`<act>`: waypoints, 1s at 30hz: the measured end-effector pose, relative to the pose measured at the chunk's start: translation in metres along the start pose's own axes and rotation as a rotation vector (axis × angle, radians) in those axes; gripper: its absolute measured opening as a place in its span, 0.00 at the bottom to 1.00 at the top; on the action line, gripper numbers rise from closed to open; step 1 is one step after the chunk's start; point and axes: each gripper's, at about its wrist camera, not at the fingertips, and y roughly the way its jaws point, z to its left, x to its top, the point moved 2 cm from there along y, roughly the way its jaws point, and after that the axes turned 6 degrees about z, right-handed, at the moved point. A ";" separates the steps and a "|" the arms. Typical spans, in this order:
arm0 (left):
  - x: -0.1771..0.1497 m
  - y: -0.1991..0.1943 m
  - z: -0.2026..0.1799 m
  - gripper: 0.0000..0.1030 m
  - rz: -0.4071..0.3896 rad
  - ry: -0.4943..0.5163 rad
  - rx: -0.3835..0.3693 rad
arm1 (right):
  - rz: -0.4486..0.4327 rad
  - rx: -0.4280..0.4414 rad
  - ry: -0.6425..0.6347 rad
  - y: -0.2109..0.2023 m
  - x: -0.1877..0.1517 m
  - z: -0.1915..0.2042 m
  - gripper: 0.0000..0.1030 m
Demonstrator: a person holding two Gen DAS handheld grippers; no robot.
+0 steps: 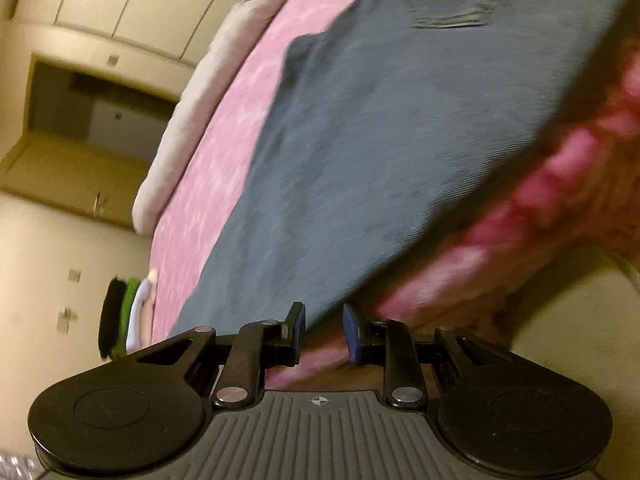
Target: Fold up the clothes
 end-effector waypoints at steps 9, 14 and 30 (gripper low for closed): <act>0.002 0.008 -0.013 0.14 0.025 0.042 0.025 | -0.058 -0.024 -0.079 -0.011 0.010 0.001 0.05; 0.001 0.011 -0.012 0.14 0.028 0.046 0.037 | -0.038 -0.143 -0.183 -0.007 0.002 0.006 0.03; 0.037 0.027 -0.063 0.15 0.013 0.233 -0.018 | -0.122 -0.702 -0.753 -0.036 0.030 0.035 0.05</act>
